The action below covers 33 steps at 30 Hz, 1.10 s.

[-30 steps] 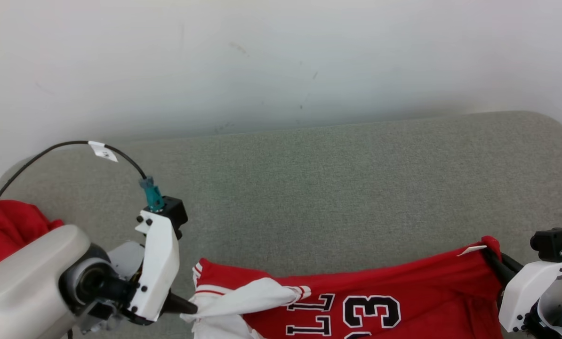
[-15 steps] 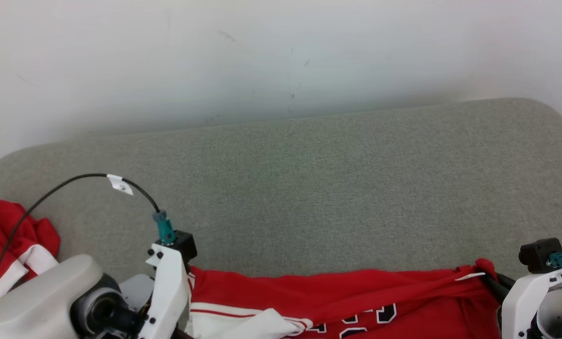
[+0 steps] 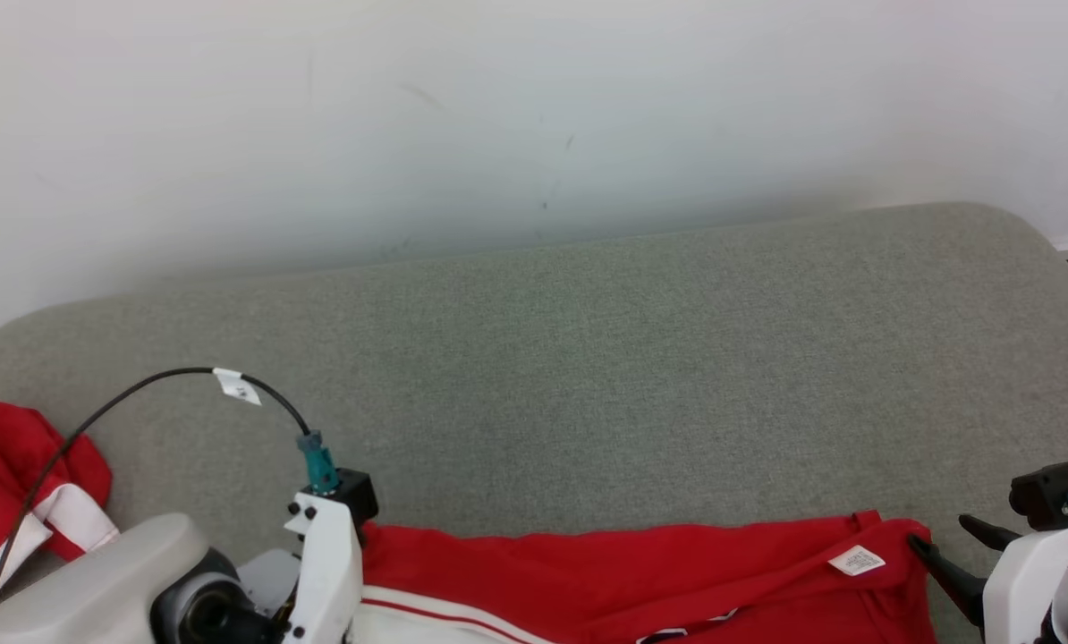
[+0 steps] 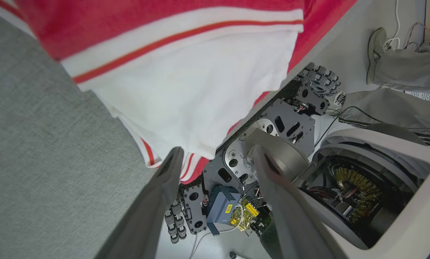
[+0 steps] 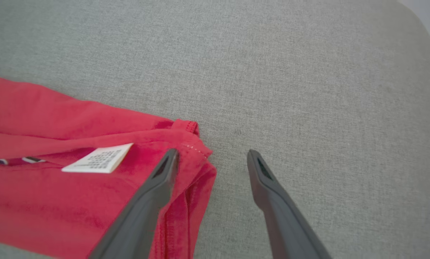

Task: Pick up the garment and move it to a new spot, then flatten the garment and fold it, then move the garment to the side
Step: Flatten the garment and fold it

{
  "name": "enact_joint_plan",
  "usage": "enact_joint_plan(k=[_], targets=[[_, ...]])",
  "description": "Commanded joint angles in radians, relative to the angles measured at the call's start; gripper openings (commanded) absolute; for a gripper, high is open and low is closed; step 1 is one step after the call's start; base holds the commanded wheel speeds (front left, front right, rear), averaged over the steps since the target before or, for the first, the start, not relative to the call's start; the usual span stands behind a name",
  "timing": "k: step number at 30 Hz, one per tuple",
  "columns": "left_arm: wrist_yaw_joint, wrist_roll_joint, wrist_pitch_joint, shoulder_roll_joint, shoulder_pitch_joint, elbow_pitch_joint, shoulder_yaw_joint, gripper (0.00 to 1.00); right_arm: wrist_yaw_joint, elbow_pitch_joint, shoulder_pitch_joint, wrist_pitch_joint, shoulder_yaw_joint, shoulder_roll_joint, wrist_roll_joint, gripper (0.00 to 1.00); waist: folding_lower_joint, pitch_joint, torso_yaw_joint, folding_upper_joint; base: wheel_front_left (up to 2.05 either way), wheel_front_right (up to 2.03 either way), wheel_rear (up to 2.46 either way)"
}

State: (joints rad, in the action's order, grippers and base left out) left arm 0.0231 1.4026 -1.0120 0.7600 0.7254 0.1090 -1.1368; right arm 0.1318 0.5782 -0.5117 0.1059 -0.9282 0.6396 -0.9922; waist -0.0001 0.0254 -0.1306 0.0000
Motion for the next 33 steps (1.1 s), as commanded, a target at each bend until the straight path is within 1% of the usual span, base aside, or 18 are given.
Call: enact_joint_plan(k=[1, 5, 8, 12, 16, 19, 20, 22, 24, 28, 30, 33], targets=[[0.004, 0.004, 0.008, 0.001, -0.014, 0.002, 0.007, 1.00, -0.002, -0.003, 0.001, 0.003, -0.002, 0.013, -0.006, 1.00, 0.0001, -0.007, 0.001, 0.0000, 0.00, 0.00, 0.00], [0.008, -0.012, 0.051, 0.014, 0.003, -0.001, 0.032, 1.00, -0.002, -0.022, 0.004, -0.023, 0.013, 0.048, -0.025, 1.00, 0.0001, -0.026, 0.006, 0.0000, 0.00, 0.00, 0.00], [0.010, -0.055, 0.125, 0.024, 0.023, -0.012, 0.061, 1.00, -0.002, -0.044, -0.006, -0.060, 0.042, 0.067, -0.029, 1.00, 0.0001, -0.034, 0.009, 0.0000, 0.00, 0.00, 0.00], [0.010, -0.084, 0.292, 0.030, 0.017, -0.021, 0.137, 1.00, -0.002, -0.071, -0.018, -0.129, 0.113, 0.075, -0.017, 1.00, 0.0001, -0.041, 0.012, 0.0000, 0.00, 0.00, 0.00], [-0.014, -0.124, 0.483, 0.038, -0.019, -0.026, 0.212, 1.00, -0.002, -0.100, -0.002, -0.201, 0.206, 0.052, 0.013, 1.00, 0.0001, -0.049, 0.016, 0.0000, 0.00, 0.00, 0.00], [-0.050, -0.177, 0.653, 0.047, -0.053, -0.027, 0.264, 1.00, -0.002, -0.129, 0.023, -0.257, 0.285, 0.031, 0.052, 1.00, 0.0001, -0.054, 0.019, 0.0000, 0.00, 0.00, 0.00], [-0.064, -0.189, 0.705, 0.047, -0.069, -0.027, 0.278, 1.00, -0.002, -0.143, 0.032, -0.283, 0.314, 0.021, 0.061, 1.00, 0.0001, -0.056, 0.021, 0.0000, 0.00, 0.00, 0.00], [-0.095, -0.174, 0.816, 0.029, -0.117, -0.032, 0.321, 1.00, -0.002, -0.168, 0.064, -0.318, 0.378, -0.011, 0.094, 1.00, 0.0001, -0.062, 0.024, 0.0000, 0.00, 0.00, 0.00], [-0.121, -0.199, 0.927, 0.029, -0.154, -0.046, 0.356, 1.00, -0.002, -0.199, 0.098, -0.346, 0.455, -0.044, 0.124, 1.00, 0.0001, -0.064, 0.025, 0.0000, 0.00, 0.00, 0.00], [-0.187, -0.241, 1.138, 0.010, -0.253, -0.073, 0.409, 1.00, -0.002, -0.269, 0.189, -0.364, 0.605, -0.120, 0.212, 1.00, 0.0001, -0.062, 0.033, 0.0000, 0.00, 0.00, 0.00], [-0.213, -0.248, 1.211, -0.008, -0.300, -0.085, 0.424, 1.00, -0.002, -0.302, 0.241, -0.368, 0.671, -0.161, 0.256, 1.00, 0.0001, -0.061, 0.039, 0.0000, 0.00, 0.00, 0.00], [-0.230, -0.284, 1.265, -0.035, -0.363, -0.097, 0.455, 1.00, -0.002, -0.352, 0.323, -0.370, 0.757, -0.233, 0.304, 1.00, 0.0001, -0.058, 0.048, 0.0000, 0.00, 0.00, 0.00]])
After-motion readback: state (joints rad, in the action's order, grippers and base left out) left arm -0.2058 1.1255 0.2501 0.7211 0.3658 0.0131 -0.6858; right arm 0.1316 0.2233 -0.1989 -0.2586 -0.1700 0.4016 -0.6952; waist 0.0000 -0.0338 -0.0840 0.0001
